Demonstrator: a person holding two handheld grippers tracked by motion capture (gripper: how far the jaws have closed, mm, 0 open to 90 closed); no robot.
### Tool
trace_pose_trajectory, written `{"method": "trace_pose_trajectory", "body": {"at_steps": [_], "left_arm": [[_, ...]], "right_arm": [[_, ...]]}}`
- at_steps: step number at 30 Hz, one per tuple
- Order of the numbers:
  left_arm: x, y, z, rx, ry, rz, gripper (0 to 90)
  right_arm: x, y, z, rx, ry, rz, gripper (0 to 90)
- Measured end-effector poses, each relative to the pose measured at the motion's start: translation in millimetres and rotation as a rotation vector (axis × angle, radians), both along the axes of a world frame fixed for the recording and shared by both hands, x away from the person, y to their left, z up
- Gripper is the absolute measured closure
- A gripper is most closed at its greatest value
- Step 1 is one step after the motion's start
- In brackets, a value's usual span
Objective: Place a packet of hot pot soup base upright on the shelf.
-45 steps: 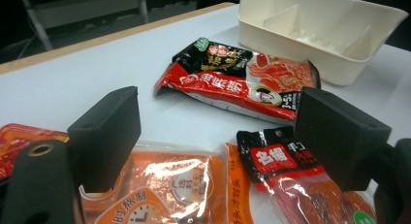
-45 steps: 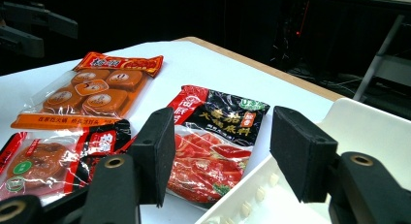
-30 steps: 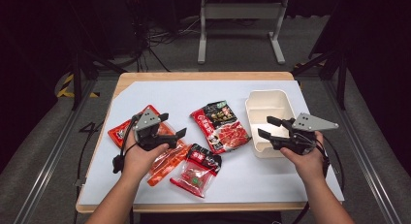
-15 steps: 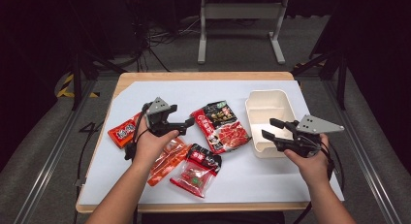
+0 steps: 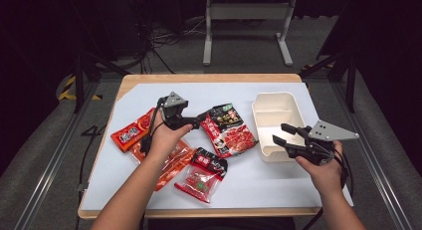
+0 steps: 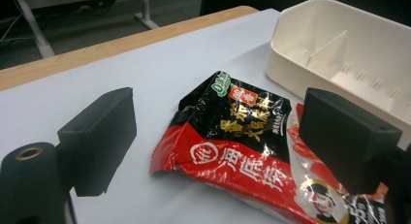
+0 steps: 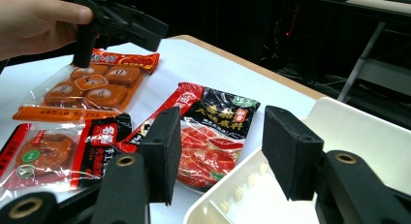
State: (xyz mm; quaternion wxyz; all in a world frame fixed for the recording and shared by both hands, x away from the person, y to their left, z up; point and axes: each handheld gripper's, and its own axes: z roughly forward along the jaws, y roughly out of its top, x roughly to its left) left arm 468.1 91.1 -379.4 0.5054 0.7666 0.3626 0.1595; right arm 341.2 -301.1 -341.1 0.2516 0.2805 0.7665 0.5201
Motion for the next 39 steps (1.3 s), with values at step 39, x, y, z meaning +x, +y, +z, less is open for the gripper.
{"method": "trace_pose_trajectory", "body": {"at_steps": [39], "left_arm": [[47.4, -26.7, -53.0, 0.154, 0.255, 0.065, 38.0]], "right_arm": [[-17.1, -10.3, -0.5, -0.023, 0.0, -0.041, 47.6]]}}
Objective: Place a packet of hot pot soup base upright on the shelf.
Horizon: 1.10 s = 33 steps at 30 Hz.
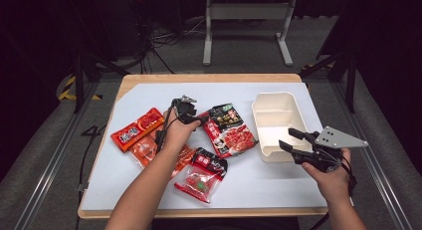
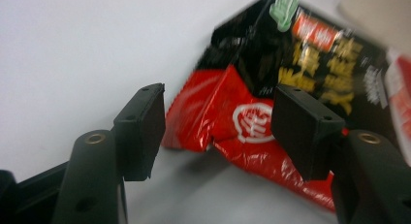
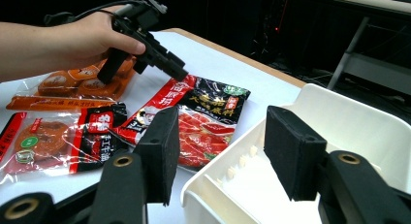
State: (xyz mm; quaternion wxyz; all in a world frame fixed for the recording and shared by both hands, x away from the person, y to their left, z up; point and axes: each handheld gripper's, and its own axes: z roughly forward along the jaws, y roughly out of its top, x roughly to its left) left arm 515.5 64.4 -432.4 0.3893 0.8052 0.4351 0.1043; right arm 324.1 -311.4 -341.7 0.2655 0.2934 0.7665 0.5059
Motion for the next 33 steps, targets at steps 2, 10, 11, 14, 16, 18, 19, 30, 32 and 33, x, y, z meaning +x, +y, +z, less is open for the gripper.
{"method": "trace_pose_trajectory", "body": {"at_steps": [2, 10, 11, 14, 16, 18, 19, 30, 32, 33], "left_arm": [[0.9, -2.3, -0.8, 0.022, 0.009, -0.001, 38.2], [4.4, -1.1, -3.4, 0.015, 0.085, 0.015, 49.8], [4.4, -1.1, -3.4, 0.015, 0.085, 0.015, 52.3], [4.4, -1.7, -4.6, -0.018, 0.124, 0.026, 59.6], [3.5, -2.5, -4.7, -0.023, 0.131, 0.024, 63.8], [2.6, -3.2, -5.0, -0.036, 0.135, 0.025, 68.6], [2.3, -3.0, -4.9, -0.038, 0.136, 0.024, 69.6], [-1.4, 1.3, -1.8, -0.07, 0.112, -0.005, 84.1], [-3.8, 2.6, 1.2, -0.072, 0.102, -0.01, 84.8], [-5.4, 3.3, 3.7, -0.078, 0.099, -0.012, 85.2]], "right_arm": [[0.1, 0.5, -0.1, 0.0, -0.001, 0.002, 47.4], [0.3, 0.2, -0.4, 0.0, 0.004, 0.003, 46.6], [0.3, 0.2, -0.4, 0.0, 0.004, 0.003, 46.6], [-0.8, 0.9, -0.1, -0.005, 0.004, 0.003, 46.6], [-0.8, 1.1, 0.0, -0.006, 0.002, 0.003, 46.6], [-1.0, 1.5, 0.1, -0.006, 0.002, 0.003, 46.5], [-0.8, 1.7, 0.0, -0.007, 0.003, 0.004, 46.6], [0.2, 2.2, -0.9, -0.011, 0.01, 0.006, 46.7], [-0.1, 1.5, -0.5, -0.013, 0.009, 0.006, 46.9], [-0.2, 1.2, -0.4, -0.012, 0.008, 0.006, 47.0]]}}
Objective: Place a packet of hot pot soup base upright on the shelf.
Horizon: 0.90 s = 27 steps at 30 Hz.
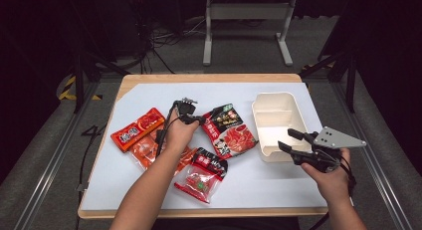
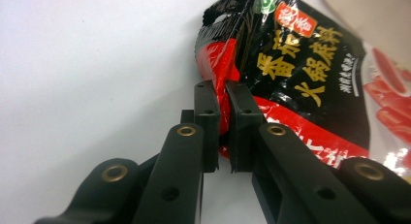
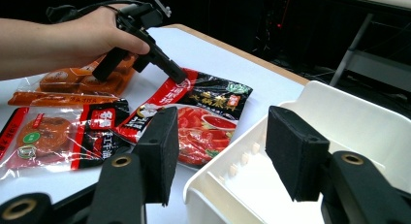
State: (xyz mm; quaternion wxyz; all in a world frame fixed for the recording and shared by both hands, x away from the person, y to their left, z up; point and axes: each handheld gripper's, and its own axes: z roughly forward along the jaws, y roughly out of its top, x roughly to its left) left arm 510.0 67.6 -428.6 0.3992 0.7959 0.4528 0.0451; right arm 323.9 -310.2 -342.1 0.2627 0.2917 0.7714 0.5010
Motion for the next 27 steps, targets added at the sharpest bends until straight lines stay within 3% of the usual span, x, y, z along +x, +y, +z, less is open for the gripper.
{"method": "trace_pose_trajectory", "body": {"at_steps": [3, 10, 20, 27], "left_arm": [[-3.0, 1.3, 5.0, -0.001, -0.014, -0.005, 85.9], [-17.9, 1.0, 28.3, -0.051, -0.088, 0.001, 86.4], [-40.8, -2.4, 58.8, -0.084, -0.213, -0.031, 87.1], [-57.9, -8.5, 80.2, -0.102, -0.324, -0.07, 87.7]], "right_arm": [[0.1, -0.8, 0.2, 0.002, 0.0, -0.002, 47.5], [-0.9, 1.5, 0.8, 0.007, 0.003, 0.008, 48.8], [-2.0, 1.9, 2.7, 0.007, -0.001, 0.013, 50.6], [-2.6, 3.2, 4.7, 0.007, -0.007, 0.019, 51.2]]}}
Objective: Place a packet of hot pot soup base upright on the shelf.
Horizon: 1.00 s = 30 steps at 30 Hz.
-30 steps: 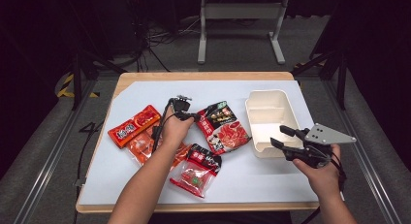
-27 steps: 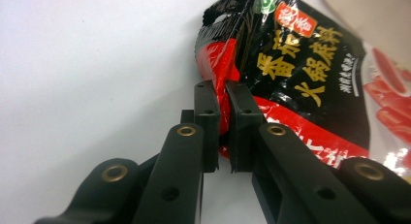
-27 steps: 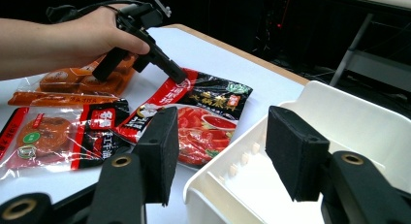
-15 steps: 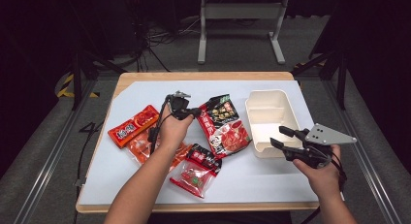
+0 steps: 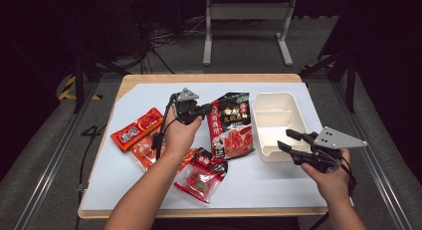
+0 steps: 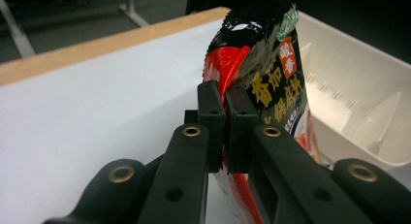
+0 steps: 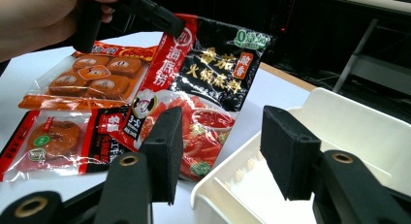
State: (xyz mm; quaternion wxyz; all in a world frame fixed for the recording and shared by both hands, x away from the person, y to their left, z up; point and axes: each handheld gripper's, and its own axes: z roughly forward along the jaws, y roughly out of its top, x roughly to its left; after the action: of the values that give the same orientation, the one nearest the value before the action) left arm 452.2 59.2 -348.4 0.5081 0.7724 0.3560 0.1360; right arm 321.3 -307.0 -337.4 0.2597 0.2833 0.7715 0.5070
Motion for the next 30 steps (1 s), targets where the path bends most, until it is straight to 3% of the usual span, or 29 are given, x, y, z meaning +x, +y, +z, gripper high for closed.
{"method": "trace_pose_trajectory", "body": {"at_steps": [2, 5, 10, 16, 20, 22, 27, 30], "left_arm": [[-5.0, -1.0, 5.9, -0.005, -0.035, -0.006, 87.7], [-9.2, -1.5, 10.3, -0.01, -0.056, -0.016, 87.8], [-22.5, -2.0, 22.4, 0.013, -0.148, -0.051, 88.0], [-33.6, 1.5, 33.2, 0.03, -0.217, -0.069, 88.0], [-37.9, 6.0, 38.0, 0.007, -0.219, -0.07, 88.0], [-39.9, 8.4, 39.7, -0.01, -0.21, -0.073, 88.0], [-48.5, 13.0, 44.6, -0.027, -0.236, -0.088, 87.9], [-51.9, 14.8, 46.4, -0.036, -0.238, -0.094, 88.0]], "right_arm": [[0.4, 0.0, 0.7, 0.004, 0.0, 0.0, 51.7], [0.8, 0.0, 1.0, 0.009, 0.002, 0.008, 53.0], [2.9, 1.1, 2.9, 0.017, 0.016, 0.013, 56.0], [8.6, 4.6, 11.0, 0.033, 0.014, 0.03, 58.4], [13.9, 9.5, 17.7, 0.038, 0.032, 0.067, 54.4], [15.8, 13.0, 21.3, 0.036, 0.035, 0.058, 51.8], [22.5, 20.7, 29.2, 0.032, 0.046, 0.074, 49.4], [29.1, 24.0, 34.0, 0.06, 0.057, 0.105, 47.4]]}}
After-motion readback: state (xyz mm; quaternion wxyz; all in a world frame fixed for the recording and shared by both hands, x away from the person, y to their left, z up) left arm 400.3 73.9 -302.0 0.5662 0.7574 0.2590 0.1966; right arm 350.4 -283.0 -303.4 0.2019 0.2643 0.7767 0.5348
